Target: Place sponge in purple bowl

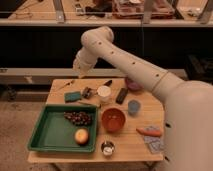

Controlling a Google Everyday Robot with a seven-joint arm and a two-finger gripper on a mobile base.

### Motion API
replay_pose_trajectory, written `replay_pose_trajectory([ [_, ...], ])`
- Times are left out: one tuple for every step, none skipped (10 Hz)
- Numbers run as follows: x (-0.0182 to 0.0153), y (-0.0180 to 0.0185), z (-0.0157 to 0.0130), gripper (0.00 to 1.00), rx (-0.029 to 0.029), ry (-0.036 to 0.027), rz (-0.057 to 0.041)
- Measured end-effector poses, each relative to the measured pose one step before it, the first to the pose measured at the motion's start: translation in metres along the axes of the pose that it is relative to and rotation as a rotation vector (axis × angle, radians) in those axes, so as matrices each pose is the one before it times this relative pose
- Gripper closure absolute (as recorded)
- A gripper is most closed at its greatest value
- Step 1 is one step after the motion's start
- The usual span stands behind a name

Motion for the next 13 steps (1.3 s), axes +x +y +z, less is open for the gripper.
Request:
replay_pose_trajectory([
  [-0.00797, 0.00028, 0.02059, 0.27, -0.01478, 0.00276, -0.00659],
  [-0.00229, 0.00100, 0.01244, 0.22, -0.01284, 0.00334, -0.00515],
  [-0.00095, 0.00281, 0.01517, 0.20, -0.02550, 0.00299, -0.00566],
  [0.00284, 0.00234, 0.01482, 0.20, -0.03061, 0.00833, -0.00478],
  [0.00079, 0.00064, 0.01875, 0.20, -0.03810, 0.00126, -0.00161],
  [-0.00207, -0.00092, 0.01032, 0.20, -0.01918, -0.00308, -0.00156],
  [-0.00247, -0.00126, 0.01067, 0.20, -0.01495, -0.00443, 0.00039],
  [-0.00053, 0.00068, 0.01443, 0.20, -0.01348, -0.00225, 0.00206],
  [0.00077, 0.00045, 0.01234, 0.20, -0.01020, 0.00283, 0.00181],
  [-0.00053, -0.00010, 0.00947, 0.20, -0.00848, 0.00240, -0.00097],
  [-0.00205, -0.00208, 0.00899, 0.20, -0.00791, -0.00079, 0.00120],
  [0.00162, 0.00068, 0.00835, 0.20, -0.00608, 0.00182, 0.00581],
  [0.00161, 0.00146, 0.00839, 0.20, -0.00483, -0.00293, 0.00873],
])
